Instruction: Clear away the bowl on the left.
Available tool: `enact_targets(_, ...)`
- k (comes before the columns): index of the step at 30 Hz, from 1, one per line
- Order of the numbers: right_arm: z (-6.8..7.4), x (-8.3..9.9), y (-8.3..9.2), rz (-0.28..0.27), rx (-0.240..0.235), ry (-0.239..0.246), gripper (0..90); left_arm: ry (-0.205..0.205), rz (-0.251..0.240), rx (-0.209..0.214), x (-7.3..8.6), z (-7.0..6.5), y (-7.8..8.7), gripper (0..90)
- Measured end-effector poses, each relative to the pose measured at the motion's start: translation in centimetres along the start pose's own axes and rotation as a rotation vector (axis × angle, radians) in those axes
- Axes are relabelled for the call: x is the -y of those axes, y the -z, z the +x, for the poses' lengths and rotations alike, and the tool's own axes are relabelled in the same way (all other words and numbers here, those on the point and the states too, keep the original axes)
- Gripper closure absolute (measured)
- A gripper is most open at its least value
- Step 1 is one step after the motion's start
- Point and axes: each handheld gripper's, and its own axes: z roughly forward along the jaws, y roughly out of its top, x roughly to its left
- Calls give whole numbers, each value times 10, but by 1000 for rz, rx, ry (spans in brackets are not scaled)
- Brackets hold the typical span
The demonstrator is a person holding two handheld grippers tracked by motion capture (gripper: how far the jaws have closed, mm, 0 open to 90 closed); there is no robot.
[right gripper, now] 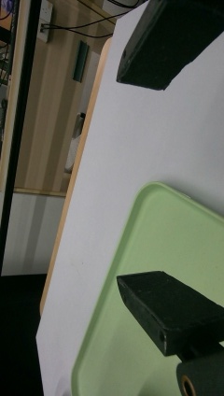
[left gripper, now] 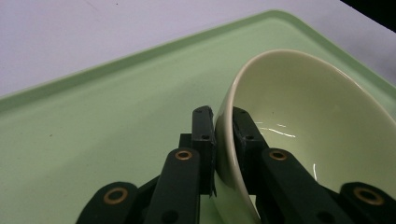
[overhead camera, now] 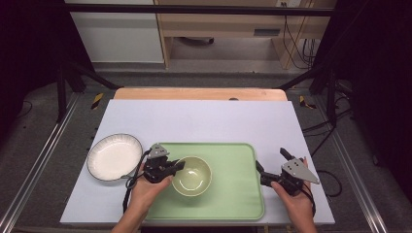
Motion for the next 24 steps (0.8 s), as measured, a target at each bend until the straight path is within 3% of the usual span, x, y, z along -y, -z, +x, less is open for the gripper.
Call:
enact_targets(17, 0, 0, -1, 1, -1, -4, 48, 5, 15, -32, 2, 5, -2, 826)
enact_targets(24, 0, 0, -1, 1, -2, -3, 48, -11, 16, -41, 2, 4, -2, 827)
